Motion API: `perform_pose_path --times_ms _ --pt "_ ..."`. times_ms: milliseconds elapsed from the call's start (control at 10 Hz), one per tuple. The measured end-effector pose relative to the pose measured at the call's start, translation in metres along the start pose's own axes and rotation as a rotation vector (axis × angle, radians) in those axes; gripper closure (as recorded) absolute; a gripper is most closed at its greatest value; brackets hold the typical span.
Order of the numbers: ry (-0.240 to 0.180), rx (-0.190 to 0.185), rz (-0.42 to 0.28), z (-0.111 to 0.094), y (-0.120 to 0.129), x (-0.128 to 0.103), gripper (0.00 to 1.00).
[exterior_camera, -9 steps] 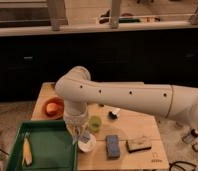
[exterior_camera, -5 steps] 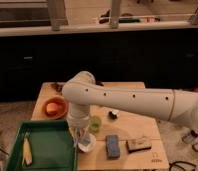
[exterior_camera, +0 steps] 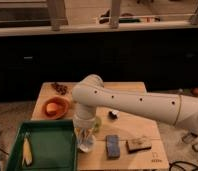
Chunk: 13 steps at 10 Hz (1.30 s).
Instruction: Place towel in paper cup
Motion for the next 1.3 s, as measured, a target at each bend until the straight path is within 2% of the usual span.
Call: perform_pose_path --times_ms 700,800,1300 --pt "-0.025 0.028 -0.009 0.011 0.003 0.006 0.26" --pt "-0.026 0.03 -0.014 0.011 0.002 0.006 0.2" --pt "-0.025 0.042 -0.029 0.013 0.001 0.007 0.2"
